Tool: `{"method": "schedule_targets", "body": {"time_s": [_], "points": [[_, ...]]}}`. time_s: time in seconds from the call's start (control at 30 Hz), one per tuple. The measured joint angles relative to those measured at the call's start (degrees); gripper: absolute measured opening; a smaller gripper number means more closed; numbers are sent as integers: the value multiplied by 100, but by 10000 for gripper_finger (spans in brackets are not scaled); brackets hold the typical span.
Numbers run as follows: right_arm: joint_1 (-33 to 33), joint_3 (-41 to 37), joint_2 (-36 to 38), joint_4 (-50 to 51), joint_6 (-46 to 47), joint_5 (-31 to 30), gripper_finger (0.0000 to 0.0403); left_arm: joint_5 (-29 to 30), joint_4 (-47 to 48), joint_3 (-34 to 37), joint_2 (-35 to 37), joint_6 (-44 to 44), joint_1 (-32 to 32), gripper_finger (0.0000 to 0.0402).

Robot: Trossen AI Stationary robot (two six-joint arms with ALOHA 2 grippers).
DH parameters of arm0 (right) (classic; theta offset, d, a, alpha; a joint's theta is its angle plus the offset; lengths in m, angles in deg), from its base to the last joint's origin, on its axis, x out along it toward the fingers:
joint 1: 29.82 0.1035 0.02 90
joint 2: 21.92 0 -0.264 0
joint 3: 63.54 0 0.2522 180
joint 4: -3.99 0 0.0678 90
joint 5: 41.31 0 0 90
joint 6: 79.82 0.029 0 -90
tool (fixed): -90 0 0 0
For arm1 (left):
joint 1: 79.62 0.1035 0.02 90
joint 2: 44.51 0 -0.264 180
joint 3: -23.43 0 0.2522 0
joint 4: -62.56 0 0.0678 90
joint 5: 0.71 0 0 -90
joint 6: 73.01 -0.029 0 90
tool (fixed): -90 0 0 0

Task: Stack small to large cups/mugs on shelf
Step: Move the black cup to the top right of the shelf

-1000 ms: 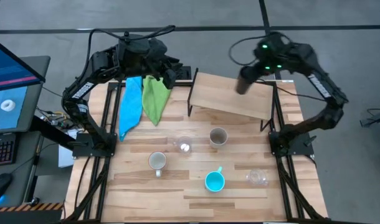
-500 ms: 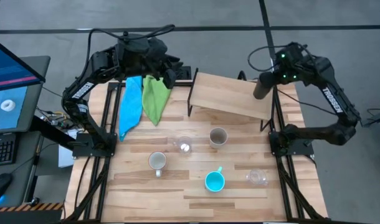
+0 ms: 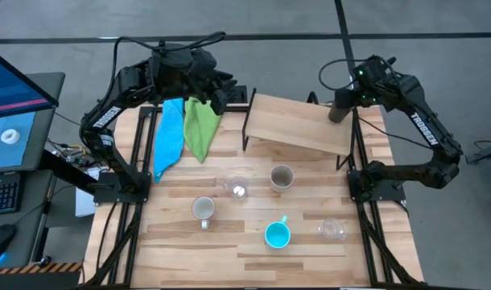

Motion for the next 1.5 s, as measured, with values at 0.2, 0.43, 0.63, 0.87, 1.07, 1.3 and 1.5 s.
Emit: {"method": "schedule_targets", "body": {"time_s": [0.2, 0.43, 0.63, 0.87, 1.07, 1.3, 1.5], "points": [[0, 1, -5, -6, 237, -84, 11, 0, 0, 0, 0, -55, 0, 92], [-2, 5, -110, 99, 387, -210, 16, -2, 1, 0, 0, -160, 0, 92], [0, 5, -263, 76, 429, -321, 19, -2, 3, 0, 0, -248, 0, 92], [0, 5, -261, 230, 492, -315, 23, -2, 4, 0, 0, -329, 2, 92], [0, 5, -273, 220, 494, -294, 31, -2, 4, 0, 0, -371, 4, 92], [0, 5, -272, 215, 496, -293, 54, -2, 5, 0, 0, -373, 4, 92], [0, 5, -272, 195, 494, -293, 61, -2, 4, 0, 0, -417, 4, 92]]}}
